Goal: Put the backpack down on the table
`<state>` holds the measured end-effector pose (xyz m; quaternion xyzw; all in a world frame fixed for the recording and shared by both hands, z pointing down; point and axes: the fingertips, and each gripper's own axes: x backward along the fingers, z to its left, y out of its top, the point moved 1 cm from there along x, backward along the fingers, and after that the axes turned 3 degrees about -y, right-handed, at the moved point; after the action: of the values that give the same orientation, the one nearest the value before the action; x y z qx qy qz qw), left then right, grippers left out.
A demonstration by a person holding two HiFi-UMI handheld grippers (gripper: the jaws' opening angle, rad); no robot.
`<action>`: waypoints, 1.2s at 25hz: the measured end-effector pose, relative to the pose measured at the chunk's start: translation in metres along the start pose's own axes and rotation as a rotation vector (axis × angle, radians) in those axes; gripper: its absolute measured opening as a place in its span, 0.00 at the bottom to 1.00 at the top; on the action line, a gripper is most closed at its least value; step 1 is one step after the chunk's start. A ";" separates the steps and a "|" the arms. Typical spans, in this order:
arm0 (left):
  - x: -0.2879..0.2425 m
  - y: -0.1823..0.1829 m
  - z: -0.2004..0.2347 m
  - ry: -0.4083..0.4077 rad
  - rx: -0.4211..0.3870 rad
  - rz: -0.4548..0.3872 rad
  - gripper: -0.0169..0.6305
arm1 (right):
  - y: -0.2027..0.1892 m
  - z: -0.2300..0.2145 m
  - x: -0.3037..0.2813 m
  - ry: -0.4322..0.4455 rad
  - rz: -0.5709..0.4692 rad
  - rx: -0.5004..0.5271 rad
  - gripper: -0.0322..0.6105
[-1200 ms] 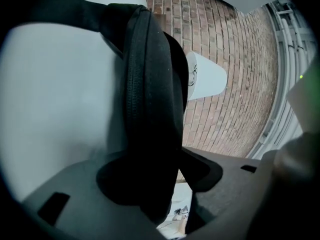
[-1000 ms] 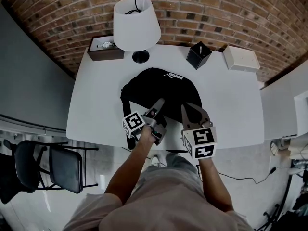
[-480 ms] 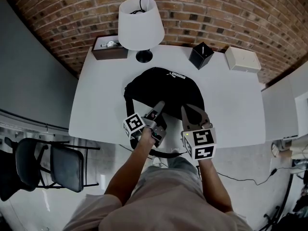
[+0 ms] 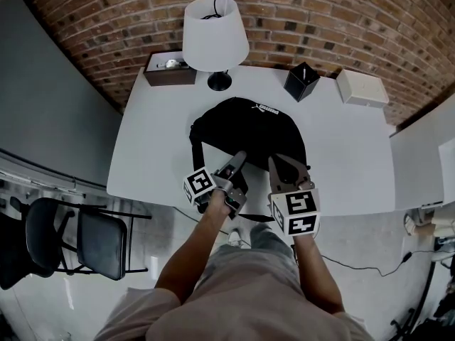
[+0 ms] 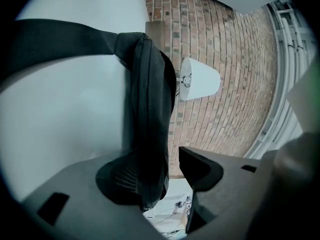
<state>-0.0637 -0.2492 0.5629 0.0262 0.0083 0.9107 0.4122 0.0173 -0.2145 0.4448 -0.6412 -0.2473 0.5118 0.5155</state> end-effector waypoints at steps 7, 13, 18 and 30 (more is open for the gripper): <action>0.012 -0.005 -0.009 0.026 -0.058 0.005 0.36 | 0.001 0.009 0.008 0.005 -0.010 -0.011 0.05; 0.020 -0.013 -0.033 0.020 -0.153 0.040 0.36 | 0.001 0.018 0.018 0.008 -0.027 -0.026 0.05; 0.022 -0.020 -0.055 0.027 -0.273 0.083 0.33 | 0.007 0.022 0.026 0.009 -0.043 -0.043 0.05; 0.021 -0.054 -0.110 0.079 -0.723 0.193 0.18 | 0.020 0.021 0.052 -0.016 -0.089 -0.080 0.05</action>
<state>-0.0424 -0.1970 0.4523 -0.1557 -0.3003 0.8897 0.3065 0.0126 -0.1687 0.4067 -0.6456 -0.2999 0.4830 0.5100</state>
